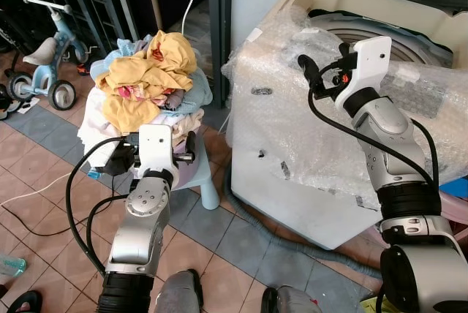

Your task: Clothes washing

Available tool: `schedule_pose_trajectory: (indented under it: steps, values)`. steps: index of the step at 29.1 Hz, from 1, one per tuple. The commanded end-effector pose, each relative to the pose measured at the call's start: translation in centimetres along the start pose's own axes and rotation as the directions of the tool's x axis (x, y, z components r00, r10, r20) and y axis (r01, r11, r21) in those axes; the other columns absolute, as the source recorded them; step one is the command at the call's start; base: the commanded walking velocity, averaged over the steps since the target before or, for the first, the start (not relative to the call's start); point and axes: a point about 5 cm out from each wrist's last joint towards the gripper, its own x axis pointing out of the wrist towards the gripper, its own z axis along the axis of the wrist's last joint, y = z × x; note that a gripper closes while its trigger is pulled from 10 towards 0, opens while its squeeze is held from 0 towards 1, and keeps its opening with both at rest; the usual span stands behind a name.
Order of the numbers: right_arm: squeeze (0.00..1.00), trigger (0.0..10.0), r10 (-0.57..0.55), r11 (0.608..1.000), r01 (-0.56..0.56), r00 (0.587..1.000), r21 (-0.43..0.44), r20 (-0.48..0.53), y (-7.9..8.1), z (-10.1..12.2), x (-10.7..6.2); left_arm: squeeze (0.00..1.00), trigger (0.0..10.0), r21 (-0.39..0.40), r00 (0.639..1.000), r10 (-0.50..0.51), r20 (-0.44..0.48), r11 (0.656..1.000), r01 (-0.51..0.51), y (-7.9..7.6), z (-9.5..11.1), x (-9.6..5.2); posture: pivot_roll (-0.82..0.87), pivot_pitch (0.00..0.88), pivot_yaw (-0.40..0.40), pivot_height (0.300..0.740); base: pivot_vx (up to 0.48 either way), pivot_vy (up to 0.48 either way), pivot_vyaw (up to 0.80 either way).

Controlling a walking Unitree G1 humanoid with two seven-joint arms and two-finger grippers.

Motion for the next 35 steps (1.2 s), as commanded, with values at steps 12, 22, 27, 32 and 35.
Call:
schedule_pose_trajectory:
  steps: [12,22,27,32,35]
  values:
    - [0.0,10.0,-0.151,0.988,0.15,0.988,-0.034,-0.031,3.2,-2.4,-5.9,0.0,10.0,-0.029,0.999,0.043,-0.017,0.999,-0.044,0.9,-1.4,-1.6,-0.03,0.072,0.033,0.74,0.0,0.0,0.0]
    - [0.0,10.0,-0.153,0.988,0.154,0.986,0.006,-0.066,5.6,-2.7,-6.8,0.0,10.0,-0.055,0.999,0.033,-0.032,0.998,-0.035,0.2,-1.5,-1.4,-0.04,0.083,0.025,0.74,0.0,0.0,0.0]
    - [0.0,10.0,-0.17,0.985,0.171,0.982,0.006,-0.088,5.8,-3.1,-7.5,0.0,10.0,-0.061,0.998,0.051,-0.047,0.997,-0.054,0.6,-2.0,-1.9,-0.03,0.104,0.019,0.74,0.0,0.0,0.0]
    - [0.0,10.0,-0.14,0.99,0.14,0.986,-0.013,-0.085,6.9,-3.0,-7.4,0.0,10.0,-0.06,0.998,0.051,-0.046,0.997,-0.054,0.6,-1.8,-1.8,-0.04,0.108,0.023,0.74,0.0,0.173,0.41]
    - [0.0,10.0,-0.137,0.991,0.137,0.987,-0.01,-0.082,7.0,-2.8,-7.2,0.0,10.0,-0.061,0.998,0.044,-0.045,0.997,-0.047,0.4,-1.8,-1.6,-0.04,0.108,0.024,0.74,0.0,0.308,0.8]
